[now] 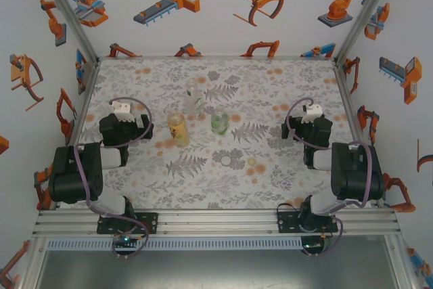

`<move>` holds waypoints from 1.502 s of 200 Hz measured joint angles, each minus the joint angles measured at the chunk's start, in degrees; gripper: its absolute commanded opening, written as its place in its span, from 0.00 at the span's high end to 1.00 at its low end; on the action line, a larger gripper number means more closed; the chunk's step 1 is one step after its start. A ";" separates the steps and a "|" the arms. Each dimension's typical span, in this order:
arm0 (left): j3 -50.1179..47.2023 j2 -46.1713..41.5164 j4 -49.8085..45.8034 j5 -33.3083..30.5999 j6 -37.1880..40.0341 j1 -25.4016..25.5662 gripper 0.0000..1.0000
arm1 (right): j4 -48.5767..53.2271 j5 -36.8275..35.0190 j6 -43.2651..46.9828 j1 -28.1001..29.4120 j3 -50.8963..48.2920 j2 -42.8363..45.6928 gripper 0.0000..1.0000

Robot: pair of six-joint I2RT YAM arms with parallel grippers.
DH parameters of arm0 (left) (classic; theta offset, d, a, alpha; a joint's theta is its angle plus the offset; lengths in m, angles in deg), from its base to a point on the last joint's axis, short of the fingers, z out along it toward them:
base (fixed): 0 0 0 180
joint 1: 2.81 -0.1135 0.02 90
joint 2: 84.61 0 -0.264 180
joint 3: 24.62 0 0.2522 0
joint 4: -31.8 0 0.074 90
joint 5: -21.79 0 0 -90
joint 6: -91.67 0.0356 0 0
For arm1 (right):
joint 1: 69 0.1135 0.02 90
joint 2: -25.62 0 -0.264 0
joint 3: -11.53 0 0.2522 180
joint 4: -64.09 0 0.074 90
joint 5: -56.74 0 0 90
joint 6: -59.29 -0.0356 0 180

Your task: Screw on the bottle caps

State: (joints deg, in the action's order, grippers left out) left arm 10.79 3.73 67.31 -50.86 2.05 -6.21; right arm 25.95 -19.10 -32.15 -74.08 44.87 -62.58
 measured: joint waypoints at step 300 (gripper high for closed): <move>0.00 -0.09 -0.26 -2.73 -0.24 0.07 0.03 | 2.14 -7.63 -2.56 0.00 0.81 0.85 0.03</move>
State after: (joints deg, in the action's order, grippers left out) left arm 10.79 3.64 67.05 -53.59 1.81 -6.14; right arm 28.10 -26.73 -34.70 -74.08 45.67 -61.73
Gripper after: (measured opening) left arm 0.972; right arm 0.983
